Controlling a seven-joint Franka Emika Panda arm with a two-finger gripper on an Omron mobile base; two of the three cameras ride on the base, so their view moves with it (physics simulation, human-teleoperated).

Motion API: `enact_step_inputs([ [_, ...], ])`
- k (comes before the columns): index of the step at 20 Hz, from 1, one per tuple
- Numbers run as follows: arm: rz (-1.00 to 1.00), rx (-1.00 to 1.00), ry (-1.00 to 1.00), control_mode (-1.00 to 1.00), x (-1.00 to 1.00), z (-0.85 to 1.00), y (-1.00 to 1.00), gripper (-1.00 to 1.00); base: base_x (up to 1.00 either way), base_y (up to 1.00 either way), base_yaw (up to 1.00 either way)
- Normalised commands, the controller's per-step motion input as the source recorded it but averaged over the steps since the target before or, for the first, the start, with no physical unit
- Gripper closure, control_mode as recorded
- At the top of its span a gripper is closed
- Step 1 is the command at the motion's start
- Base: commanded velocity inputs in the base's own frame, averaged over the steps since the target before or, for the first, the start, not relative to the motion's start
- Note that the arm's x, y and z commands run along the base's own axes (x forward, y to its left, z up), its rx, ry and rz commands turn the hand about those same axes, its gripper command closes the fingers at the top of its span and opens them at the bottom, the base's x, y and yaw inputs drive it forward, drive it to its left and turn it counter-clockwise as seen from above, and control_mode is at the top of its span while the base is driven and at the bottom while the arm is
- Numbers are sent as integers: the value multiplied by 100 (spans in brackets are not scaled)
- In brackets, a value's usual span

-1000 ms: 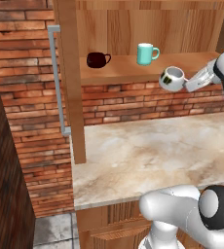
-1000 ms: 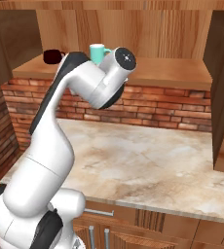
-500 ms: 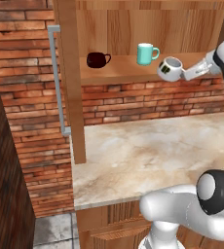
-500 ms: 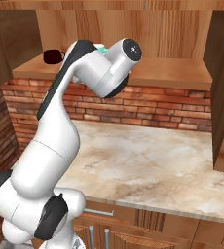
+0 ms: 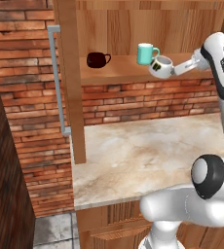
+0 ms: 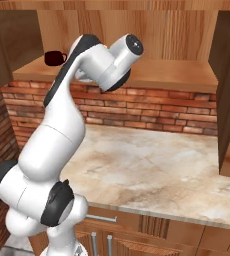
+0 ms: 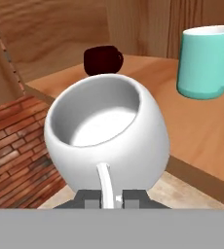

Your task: Pick the mug on the counter and place it in the cabinet with the handle facing the right, like the mugs already inside.

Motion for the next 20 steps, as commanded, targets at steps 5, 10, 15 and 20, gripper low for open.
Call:
enact_step_inputs([
  [5, 3, 0, 3, -100, 33, 0, 10, 100, 0, 0, 0],
  [10, 7, 0, 3, -100, 31, 0, 0, 100, 0, 0, 0],
  [15, 8, 0, 3, -100, 30, 0, 0, 100, 0, 0, 0],
  [20, 7, 0, 2, -100, 26, 0, 0, 100, 0, 0, 0],
])
